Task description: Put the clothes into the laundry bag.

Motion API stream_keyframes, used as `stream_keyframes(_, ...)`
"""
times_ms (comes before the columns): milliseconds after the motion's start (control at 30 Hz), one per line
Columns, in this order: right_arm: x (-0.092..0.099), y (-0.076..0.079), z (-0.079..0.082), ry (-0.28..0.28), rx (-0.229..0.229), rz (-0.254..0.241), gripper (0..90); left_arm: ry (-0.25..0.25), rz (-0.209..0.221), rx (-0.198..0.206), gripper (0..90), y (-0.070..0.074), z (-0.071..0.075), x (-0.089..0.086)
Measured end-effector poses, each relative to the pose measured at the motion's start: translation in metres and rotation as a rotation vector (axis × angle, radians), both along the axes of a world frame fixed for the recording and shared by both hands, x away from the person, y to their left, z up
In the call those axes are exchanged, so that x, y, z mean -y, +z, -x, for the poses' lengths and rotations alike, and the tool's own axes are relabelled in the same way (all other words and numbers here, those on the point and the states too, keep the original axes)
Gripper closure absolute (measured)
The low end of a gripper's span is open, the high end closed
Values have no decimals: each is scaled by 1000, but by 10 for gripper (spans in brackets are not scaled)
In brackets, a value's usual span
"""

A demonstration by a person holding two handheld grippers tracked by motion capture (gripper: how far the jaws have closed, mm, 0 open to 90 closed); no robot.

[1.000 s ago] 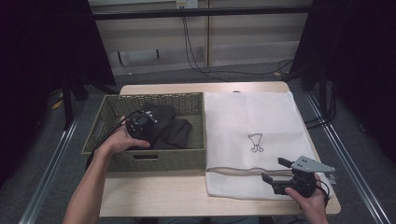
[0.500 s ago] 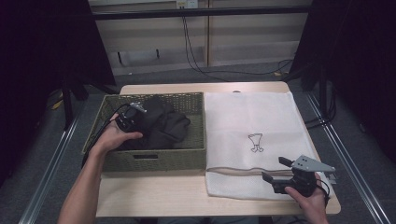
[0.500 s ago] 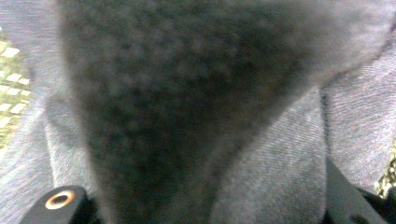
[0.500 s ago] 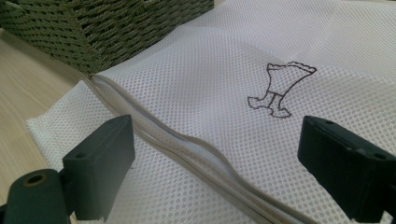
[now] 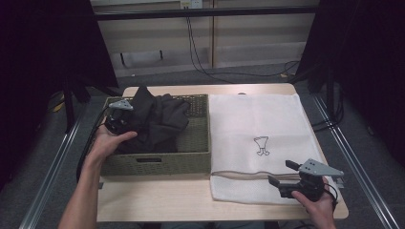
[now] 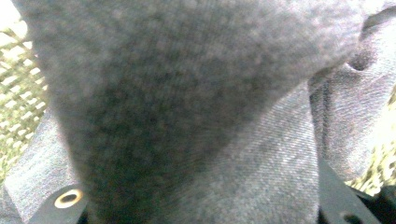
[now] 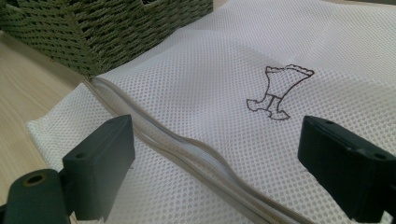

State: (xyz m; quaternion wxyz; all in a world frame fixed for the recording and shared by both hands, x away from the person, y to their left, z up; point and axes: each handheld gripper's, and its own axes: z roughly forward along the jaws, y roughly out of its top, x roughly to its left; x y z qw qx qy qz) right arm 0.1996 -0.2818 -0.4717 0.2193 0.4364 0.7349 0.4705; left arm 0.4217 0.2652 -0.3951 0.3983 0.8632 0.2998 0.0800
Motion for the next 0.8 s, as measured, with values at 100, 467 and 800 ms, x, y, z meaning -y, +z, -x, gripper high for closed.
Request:
stream_keyframes(100,0,0,0,-3,-2,-1,107,0,41,44,642,11,6,-3)
stream_keyframes(467,0,0,0,0,0,-3,106,16,208,106,642,30,17,-14)
stream_keyframes(800,0,1,0,-6,-1,-6,106,40,279,123,645,39,20,-14)
